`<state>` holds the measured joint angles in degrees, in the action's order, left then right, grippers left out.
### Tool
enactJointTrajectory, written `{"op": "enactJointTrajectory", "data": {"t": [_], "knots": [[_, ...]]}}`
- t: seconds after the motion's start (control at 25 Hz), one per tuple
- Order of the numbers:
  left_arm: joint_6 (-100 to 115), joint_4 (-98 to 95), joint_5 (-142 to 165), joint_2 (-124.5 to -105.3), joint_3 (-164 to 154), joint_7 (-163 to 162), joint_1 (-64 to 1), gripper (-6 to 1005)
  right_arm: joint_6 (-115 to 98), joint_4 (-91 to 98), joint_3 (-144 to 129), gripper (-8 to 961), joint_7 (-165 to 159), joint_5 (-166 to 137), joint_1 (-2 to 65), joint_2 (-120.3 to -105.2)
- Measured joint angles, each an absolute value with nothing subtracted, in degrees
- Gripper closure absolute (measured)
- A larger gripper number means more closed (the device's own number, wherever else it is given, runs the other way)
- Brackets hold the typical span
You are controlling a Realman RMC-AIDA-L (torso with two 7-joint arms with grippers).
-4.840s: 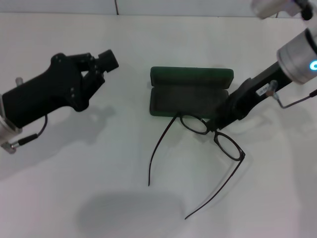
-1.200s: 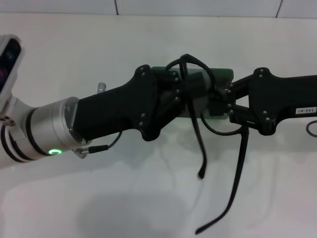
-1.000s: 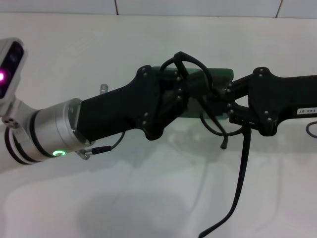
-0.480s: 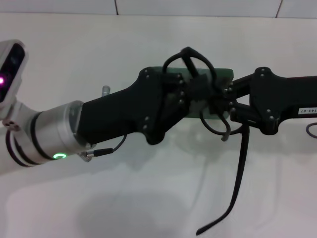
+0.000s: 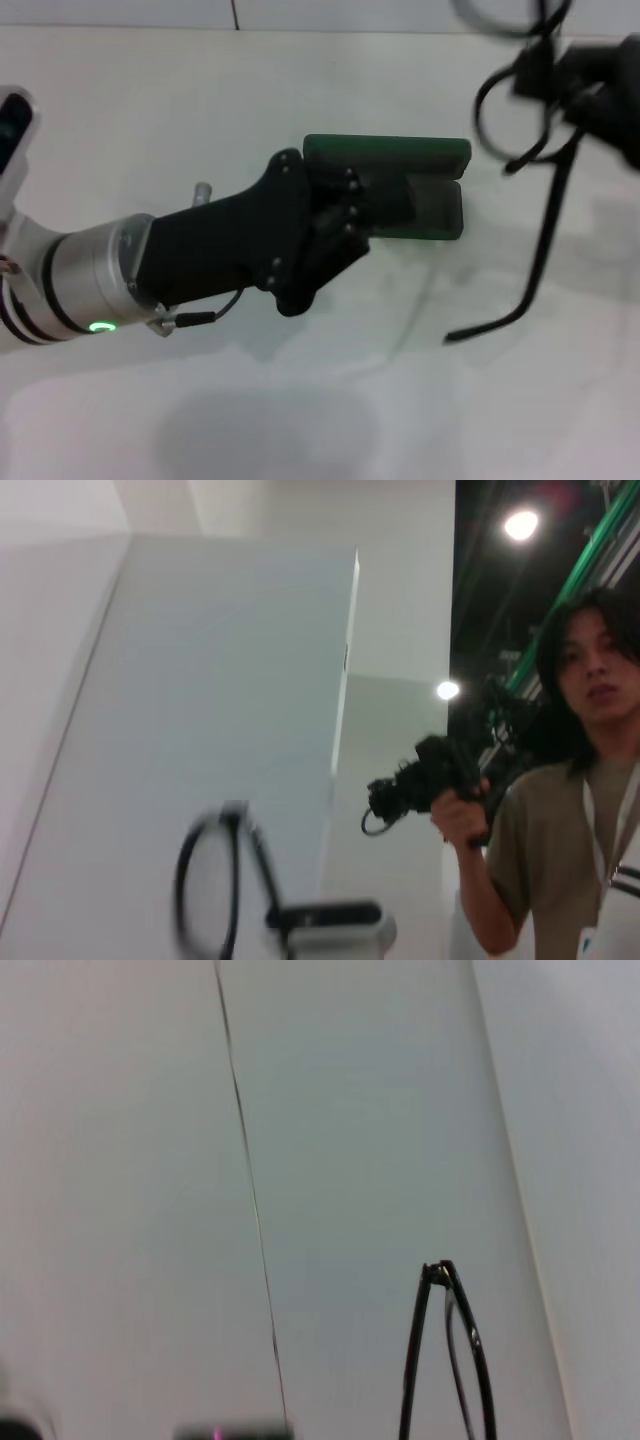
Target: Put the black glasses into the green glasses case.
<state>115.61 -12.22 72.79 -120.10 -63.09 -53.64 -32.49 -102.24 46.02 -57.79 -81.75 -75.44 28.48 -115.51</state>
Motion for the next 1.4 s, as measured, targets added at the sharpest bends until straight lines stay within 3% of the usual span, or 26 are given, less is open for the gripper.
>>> {"op": "enactJointTrajectory", "data": {"t": [0.24, 0.48, 0.88, 1.4], "knots": [[114.19, -12.24, 73.34, -120.06, -65.96, -53.4, -33.83, 972, -104.32, 45.41, -55.61, 846, -79.35, -64.83, 29.21, -115.71], [113.81, -11.7, 71.44, -120.73, -75.33, -49.92, -38.65, 972, -97.38, 36.76, -64.96, 846, -71.53, -64.16, 35.63, -115.82], [112.68, -10.87, 57.59, -120.59, -76.67, -50.52, -33.42, 972, -90.11, 33.58, -76.78, 848, -67.07, -64.72, 36.87, -115.74], [106.74, -10.74, 55.55, -120.77, -76.86, -55.66, -33.02, 972, -88.98, 33.45, -77.79, 847, -67.67, -68.02, 36.65, -115.82]]}}
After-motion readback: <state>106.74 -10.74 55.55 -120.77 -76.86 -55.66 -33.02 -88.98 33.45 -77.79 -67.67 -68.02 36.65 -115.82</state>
